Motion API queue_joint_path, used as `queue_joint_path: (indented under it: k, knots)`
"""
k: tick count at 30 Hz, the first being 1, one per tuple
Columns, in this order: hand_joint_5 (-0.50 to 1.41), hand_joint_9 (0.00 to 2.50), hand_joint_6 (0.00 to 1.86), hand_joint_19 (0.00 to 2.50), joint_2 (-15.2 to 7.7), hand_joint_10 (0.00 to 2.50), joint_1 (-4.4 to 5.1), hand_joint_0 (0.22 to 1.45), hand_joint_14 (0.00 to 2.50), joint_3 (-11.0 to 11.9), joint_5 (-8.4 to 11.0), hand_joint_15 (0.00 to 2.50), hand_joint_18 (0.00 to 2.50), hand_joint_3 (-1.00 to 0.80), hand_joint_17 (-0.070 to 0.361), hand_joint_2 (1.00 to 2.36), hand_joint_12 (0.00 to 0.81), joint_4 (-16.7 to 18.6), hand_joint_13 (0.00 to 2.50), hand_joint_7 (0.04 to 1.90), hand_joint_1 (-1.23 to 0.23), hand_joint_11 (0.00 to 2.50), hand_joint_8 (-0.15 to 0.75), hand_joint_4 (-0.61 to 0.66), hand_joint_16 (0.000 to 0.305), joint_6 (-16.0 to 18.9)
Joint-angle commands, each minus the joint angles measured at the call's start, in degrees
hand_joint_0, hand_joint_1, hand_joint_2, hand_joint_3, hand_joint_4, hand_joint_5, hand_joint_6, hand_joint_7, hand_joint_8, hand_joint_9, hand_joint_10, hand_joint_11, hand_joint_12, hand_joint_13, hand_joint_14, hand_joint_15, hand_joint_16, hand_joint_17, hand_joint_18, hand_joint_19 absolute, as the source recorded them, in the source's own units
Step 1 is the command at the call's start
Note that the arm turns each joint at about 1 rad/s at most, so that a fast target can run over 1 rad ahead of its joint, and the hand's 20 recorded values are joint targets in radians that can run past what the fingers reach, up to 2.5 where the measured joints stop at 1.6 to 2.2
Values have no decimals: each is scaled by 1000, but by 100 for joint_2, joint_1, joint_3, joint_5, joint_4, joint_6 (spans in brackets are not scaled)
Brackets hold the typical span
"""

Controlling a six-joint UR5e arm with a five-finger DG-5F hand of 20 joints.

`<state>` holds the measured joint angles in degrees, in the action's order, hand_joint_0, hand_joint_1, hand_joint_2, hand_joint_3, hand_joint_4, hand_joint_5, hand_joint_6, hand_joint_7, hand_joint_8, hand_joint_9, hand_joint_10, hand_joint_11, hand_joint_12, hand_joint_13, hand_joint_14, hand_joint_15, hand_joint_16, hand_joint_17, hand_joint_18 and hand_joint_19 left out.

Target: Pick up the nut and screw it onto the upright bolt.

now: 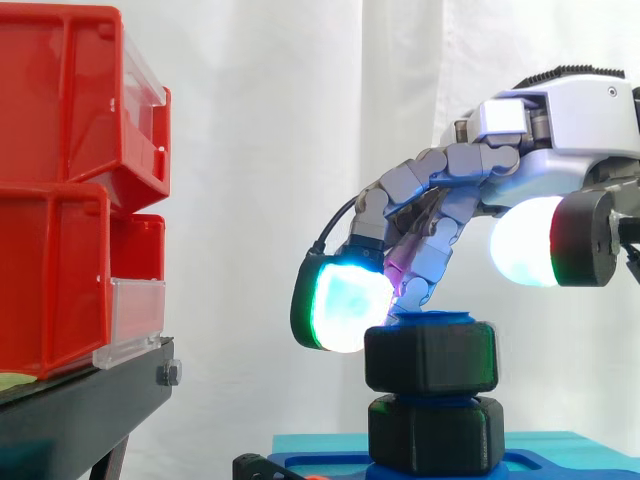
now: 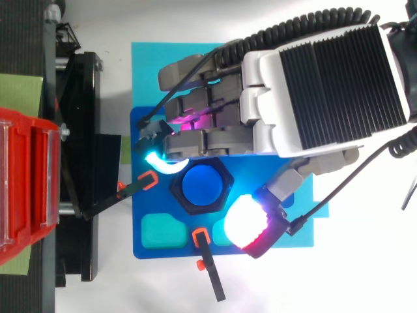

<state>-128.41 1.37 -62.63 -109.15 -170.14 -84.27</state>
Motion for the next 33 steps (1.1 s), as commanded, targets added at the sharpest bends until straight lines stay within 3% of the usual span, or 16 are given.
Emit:
queue_joint_path:
  k: [1, 11, 19, 23, 25, 28, 33]
  knots:
    - [-38, 916, 504, 8, 0, 0, -6, 514, 0, -3, -10, 0, 462, -500, 40, 1000, 171, -2, 789, 930, -306, 0, 204, 239, 18, -1]
    - [45, 1154, 500, 94, 0, 0, -58, 538, 0, -3, -36, 0, 720, -500, 27, 1000, 144, -28, 972, 1531, -334, 0, 257, 154, 12, -1]
    - [71, 1622, 640, 243, 0, 0, -146, 550, 0, -3, -107, 0, 1051, -500, 9, 1000, 107, -20, 1292, 1237, -349, 0, 249, 64, 4, -1]
    - [71, 1758, 649, 293, 0, 0, -208, 550, 0, 5, -151, 38, 1134, -500, 13, 1000, 119, -11, 1410, 1223, -354, 58, 251, 67, 6, -1]
    - [73, 1760, 621, 277, 0, 3, -260, 550, 0, 49, -212, 26, 1143, -500, 17, 1000, 125, -20, 1406, 1286, -355, 70, 263, 86, 8, -1]
    - [68, 1699, 501, 269, 0, 3, -296, 549, 0, 128, -265, 26, 1099, -500, 22, 1000, 131, -64, 1353, 1526, -350, 74, 288, 144, 10, -10]
    - [-11, 1457, 505, 265, 0, 0, -375, 540, 0, 427, -309, 16, 1002, -500, 31, 1000, 143, -512, 1225, 1197, -338, 33, 267, 191, 14, -159]
